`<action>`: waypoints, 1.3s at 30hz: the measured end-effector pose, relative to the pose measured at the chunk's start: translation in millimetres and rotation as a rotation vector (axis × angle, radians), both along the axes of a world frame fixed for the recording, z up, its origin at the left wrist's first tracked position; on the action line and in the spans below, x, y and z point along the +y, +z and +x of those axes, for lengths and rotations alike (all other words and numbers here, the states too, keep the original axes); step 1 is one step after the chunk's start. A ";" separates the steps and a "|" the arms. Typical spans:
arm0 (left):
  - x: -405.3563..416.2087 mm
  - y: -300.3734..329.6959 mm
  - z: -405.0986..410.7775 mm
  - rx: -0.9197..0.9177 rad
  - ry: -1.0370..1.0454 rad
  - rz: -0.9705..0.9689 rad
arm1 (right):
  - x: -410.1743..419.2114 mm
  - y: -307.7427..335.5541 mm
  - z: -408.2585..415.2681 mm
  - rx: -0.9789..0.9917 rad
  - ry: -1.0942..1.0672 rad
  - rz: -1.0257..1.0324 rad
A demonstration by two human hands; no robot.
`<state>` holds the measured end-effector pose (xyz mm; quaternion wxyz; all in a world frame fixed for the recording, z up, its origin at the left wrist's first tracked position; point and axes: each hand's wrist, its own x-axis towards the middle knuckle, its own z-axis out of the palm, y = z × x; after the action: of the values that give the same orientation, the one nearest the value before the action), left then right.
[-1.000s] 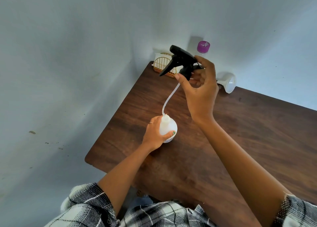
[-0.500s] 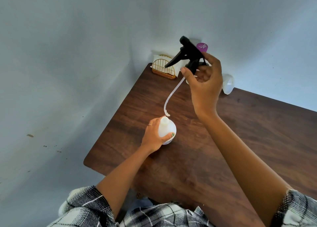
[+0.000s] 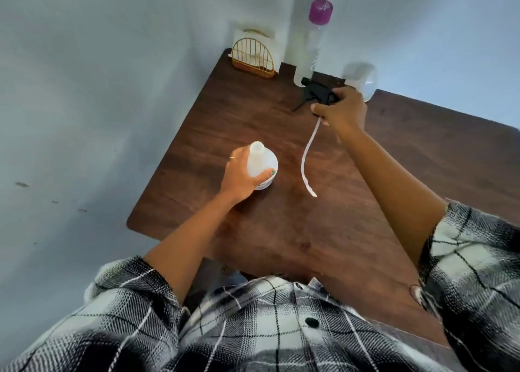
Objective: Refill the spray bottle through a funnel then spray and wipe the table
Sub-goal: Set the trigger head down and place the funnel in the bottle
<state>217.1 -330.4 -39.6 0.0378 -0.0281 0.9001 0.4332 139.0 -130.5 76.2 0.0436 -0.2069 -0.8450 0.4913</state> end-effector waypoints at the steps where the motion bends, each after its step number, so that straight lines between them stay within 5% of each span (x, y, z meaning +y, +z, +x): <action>1: 0.0 -0.9 1.3 0.003 -0.005 -0.003 | 4.2 -15.5 6.5 -0.065 0.003 0.017; 8: -2.1 -5.0 0.9 -0.005 -0.015 -0.036 | 3.2 -80.9 46.1 -0.344 0.012 0.011; 28: 1.5 9.3 12.2 -0.059 0.027 -0.051 | 1.8 -89.3 70.0 -0.349 0.098 0.390; 31: 6.2 20.2 26.0 0.080 0.139 -0.077 | 12.7 -87.2 66.3 -0.300 -0.001 0.357; 35: 24.1 39.0 33.7 0.500 0.254 -0.061 | 45.3 -91.0 55.3 -0.260 -0.084 0.313; 39: 76.5 69.4 0.7 0.691 0.161 -0.046 | 91.3 -94.3 26.9 -0.291 -0.098 0.279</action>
<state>217.8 -253.9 29.8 -0.3037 0.0483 0.8642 0.3983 165.8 -39.2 -18.1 -0.0270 -0.3085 -0.8911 0.3318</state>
